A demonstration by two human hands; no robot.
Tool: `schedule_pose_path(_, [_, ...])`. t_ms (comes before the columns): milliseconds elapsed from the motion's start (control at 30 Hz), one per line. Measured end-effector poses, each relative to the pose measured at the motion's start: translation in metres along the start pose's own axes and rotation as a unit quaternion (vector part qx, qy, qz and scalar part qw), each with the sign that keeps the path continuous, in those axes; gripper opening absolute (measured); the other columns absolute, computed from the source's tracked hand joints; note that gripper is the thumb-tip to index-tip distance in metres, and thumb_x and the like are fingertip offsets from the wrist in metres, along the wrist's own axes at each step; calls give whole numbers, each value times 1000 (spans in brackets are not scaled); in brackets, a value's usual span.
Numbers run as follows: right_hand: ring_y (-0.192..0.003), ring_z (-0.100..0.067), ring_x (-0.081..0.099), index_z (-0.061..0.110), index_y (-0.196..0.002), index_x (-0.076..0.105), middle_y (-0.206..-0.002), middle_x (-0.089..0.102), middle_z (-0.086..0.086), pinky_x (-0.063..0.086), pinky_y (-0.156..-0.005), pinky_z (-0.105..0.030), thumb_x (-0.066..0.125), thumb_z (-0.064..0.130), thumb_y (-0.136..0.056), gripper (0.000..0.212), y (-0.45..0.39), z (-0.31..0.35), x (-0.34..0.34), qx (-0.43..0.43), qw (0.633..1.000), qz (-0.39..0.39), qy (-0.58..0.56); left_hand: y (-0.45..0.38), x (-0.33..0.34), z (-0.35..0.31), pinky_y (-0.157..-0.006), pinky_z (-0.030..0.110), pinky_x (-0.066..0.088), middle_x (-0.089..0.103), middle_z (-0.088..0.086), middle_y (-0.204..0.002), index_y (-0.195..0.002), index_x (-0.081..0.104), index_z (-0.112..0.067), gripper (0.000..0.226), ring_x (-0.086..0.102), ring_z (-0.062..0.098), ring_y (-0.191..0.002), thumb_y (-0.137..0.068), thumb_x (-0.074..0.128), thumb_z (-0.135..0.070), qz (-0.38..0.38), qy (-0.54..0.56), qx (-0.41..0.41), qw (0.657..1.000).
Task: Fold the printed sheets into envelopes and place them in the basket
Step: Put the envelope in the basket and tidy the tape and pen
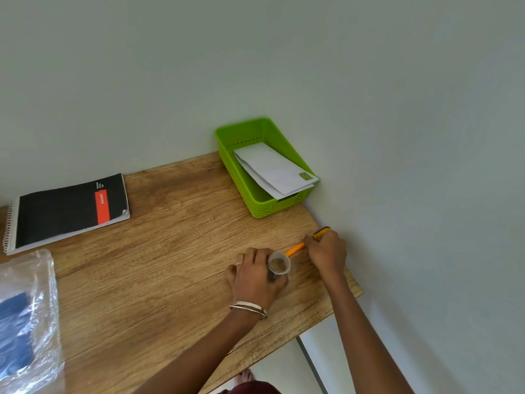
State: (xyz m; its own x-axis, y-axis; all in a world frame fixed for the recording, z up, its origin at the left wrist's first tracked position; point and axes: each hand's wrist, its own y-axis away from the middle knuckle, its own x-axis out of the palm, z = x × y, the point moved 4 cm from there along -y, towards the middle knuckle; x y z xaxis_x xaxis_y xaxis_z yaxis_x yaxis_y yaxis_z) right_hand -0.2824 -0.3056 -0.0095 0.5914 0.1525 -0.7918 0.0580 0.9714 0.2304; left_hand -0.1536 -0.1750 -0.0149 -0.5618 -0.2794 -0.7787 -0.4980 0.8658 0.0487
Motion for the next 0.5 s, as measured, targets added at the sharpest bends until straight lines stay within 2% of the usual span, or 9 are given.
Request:
schedule_pose_path(133, [-72,-29,60,7,-72,57,-70,58,-9,27,-48,-26,66,30,-83,27,5,-4,-7,-7,999,-15,35,-9,-12,12,-86,33,21,52,-14,-114,-111,54,-35,50,44,13,-111,-66,70,-51,-33,57,-58,996])
schedule_pose_path(233, [-82,-31,62,10,-78,62,-80,63,-10,36,-57,-26,64,29,-83,20,5,-3,-9,-53,994,-21,91,-16,-11,10,-87,35,23,51,-12,-118,-116,52,-34,54,41,14,-115,-67,69,-50,-25,47,-67,996])
schedule_pose_path(333, [-89,-31,59,7,-91,62,-92,62,-11,45,-67,-34,63,24,-83,19,4,-3,-6,-144,982,-25,116,-21,-4,0,-86,36,23,51,-12,-120,-117,52,-34,54,39,15,-116,-69,68,-52,-14,27,-52,998])
schedule_pose_path(433, [-86,-29,58,8,-94,64,-90,63,-11,48,-75,-41,66,18,-82,16,5,-8,-2,-237,967,-30,89,-26,8,-10,-86,37,23,52,-10,-120,-118,53,-34,56,37,17,-115,-68,69,-54,-13,8,-35,999])
schedule_pose_path(500, [-82,-29,58,8,-92,66,-85,64,-9,49,-74,-43,68,15,-81,13,5,-16,-2,-260,963,-54,53,-29,15,-17,-86,38,23,52,-8,-120,-119,53,-32,59,36,19,-114,-67,70,-54,-16,5,-25,1000])
